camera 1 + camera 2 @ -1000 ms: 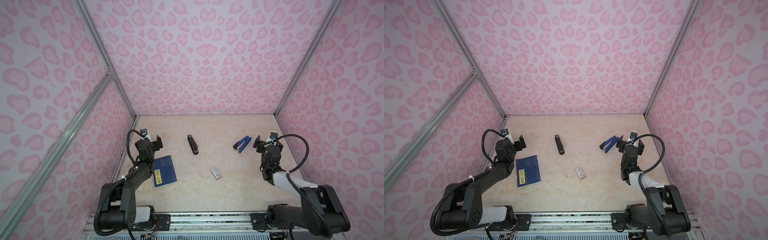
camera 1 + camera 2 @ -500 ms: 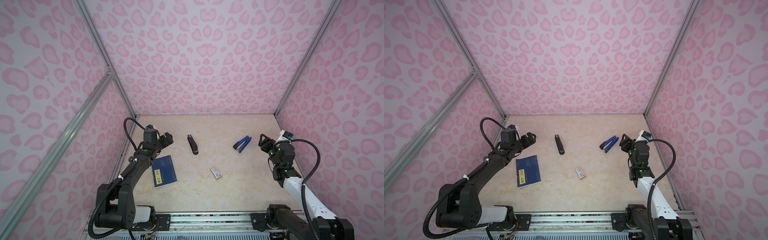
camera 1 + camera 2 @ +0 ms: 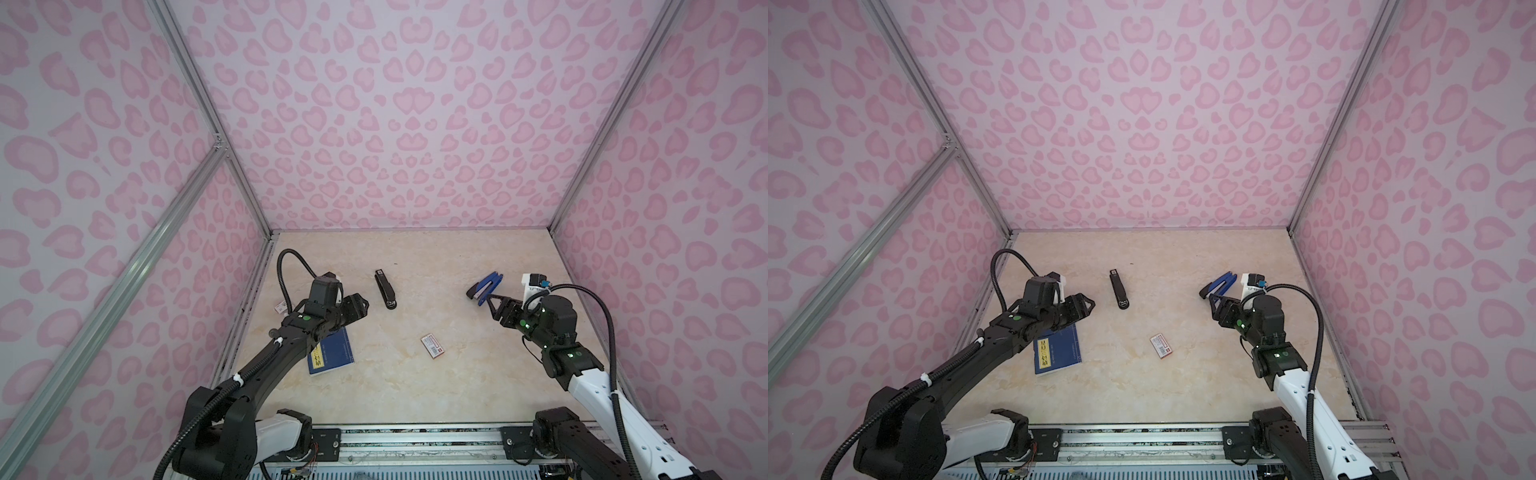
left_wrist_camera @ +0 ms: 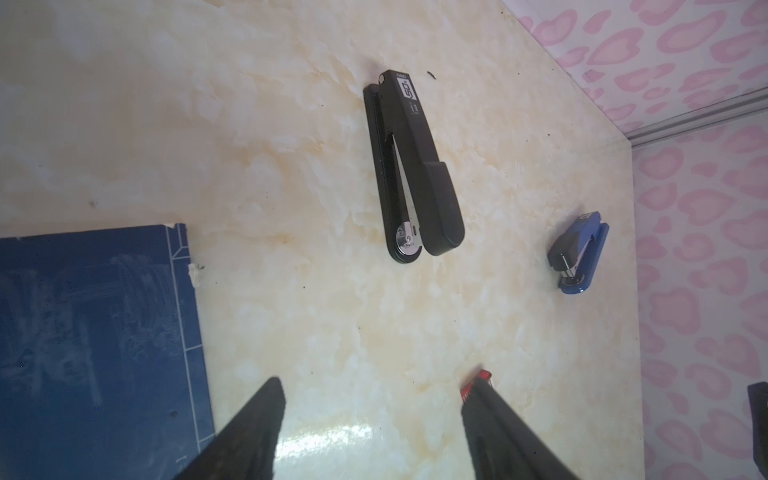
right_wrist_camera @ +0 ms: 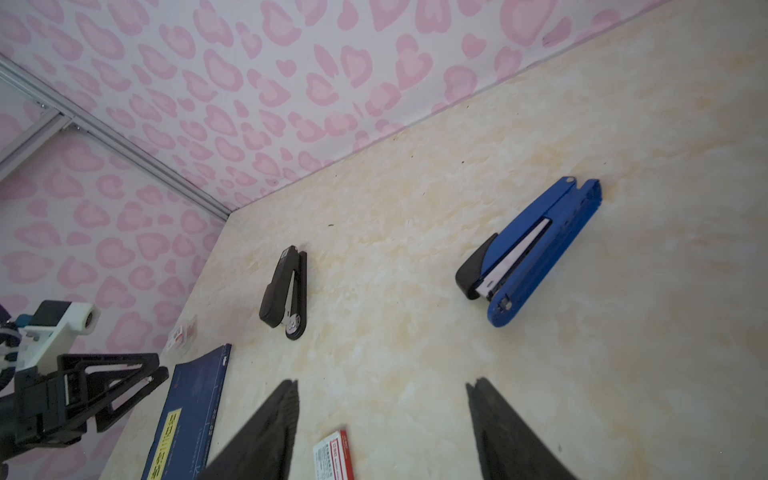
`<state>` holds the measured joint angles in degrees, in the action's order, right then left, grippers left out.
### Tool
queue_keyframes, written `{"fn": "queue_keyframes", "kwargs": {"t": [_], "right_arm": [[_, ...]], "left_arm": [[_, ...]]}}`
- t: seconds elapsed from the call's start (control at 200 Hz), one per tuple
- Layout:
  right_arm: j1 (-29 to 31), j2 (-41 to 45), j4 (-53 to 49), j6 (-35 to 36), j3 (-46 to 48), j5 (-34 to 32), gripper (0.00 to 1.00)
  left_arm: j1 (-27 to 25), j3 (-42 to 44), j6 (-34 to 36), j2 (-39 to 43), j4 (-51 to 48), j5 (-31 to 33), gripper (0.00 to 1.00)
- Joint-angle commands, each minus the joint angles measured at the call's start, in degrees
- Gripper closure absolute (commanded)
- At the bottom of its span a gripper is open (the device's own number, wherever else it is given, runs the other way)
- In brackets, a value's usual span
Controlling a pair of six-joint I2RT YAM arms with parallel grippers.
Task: Load the staples into the stapler
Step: 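Move the left gripper to the black stapler while the right gripper approaches it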
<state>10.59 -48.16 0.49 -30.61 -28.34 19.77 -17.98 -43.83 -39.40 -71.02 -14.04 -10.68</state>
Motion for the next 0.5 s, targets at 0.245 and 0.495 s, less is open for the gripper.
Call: {"fn": "queue_keyframes", "kwargs": {"t": [0.245,0.495], "right_arm": [[8.0,-3.4,1.7,-1.4,1.2,-2.5,0.28],[14.5,-6.3,3.1,-2.5,2.6,-6.1,0.29]], "left_arm": [[-7.3,-13.1,-3.1,-12.7,-7.5,5.9,0.15],[-10.4,-26.5,-4.0,-27.2,-14.1,10.8,0.18]]}}
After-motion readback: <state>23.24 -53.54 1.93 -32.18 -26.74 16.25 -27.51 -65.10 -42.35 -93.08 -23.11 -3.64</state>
